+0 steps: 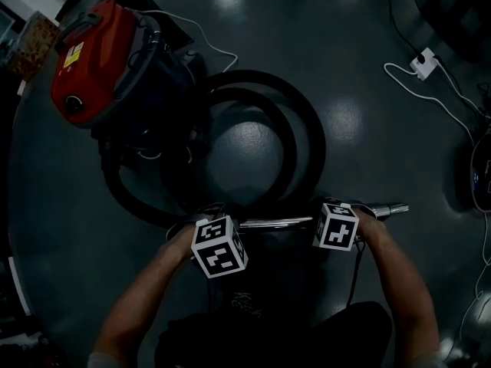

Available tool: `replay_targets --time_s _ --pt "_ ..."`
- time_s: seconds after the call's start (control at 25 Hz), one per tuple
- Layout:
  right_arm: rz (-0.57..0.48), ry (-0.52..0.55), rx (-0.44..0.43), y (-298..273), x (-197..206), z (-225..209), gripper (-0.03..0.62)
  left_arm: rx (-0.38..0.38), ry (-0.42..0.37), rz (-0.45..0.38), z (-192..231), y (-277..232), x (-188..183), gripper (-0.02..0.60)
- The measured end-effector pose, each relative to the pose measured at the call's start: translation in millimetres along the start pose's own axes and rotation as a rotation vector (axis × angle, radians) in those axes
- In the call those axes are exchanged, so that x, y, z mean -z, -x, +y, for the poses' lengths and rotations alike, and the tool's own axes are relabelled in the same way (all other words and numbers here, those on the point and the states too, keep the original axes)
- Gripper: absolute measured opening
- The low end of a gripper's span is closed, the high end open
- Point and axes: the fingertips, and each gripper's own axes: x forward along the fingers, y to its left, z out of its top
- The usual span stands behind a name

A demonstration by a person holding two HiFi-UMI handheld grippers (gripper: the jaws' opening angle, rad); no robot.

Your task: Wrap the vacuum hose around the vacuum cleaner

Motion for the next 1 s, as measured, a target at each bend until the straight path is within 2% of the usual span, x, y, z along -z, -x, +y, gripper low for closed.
replay_targets --time_s 0.24,0.4,0.48,0.64,0.84,0.88,1.0 --pt "-0.058 -0.04 0.042 36.8 3.3 -4.6 0.216 0.013 0.035 -0.035 0.4 4.8 -9.6 0.219" --pt "-0.145 -0.095 0.082 62.0 -7.2 -5.6 0.216 0.012 0.046 -0.066 3.6 16.6 -23.0 0.219" --pt "-0.185 -0.109 0.126 76.9 -16.1 -8.1 0.215 -0.001 0.039 -0.079 5.0 27.5 -30.0 0.219" --pt "-0.255 -0.146 0.143 111.9 -29.6 0.1 0.21 -0.054 0.06 -0.134 11.6 62.6 -49.9 0.219" --pt "-0.323 -0.149 0.293 177.5 -49.0 19.0 0.024 -0.106 0.11 -0.229 10.2 120.3 -86.8 0.137" --pt "-0.346 -0.168 0.306 190.9 -54.5 25.0 0.005 -0.112 0.115 -0.237 6.4 133.4 -93.2 0.1" --pt "-0.409 -0.252 0.323 233.2 -68.1 46.7 0.005 -0.122 0.11 -0.25 -9.8 173.5 -114.1 0.008"
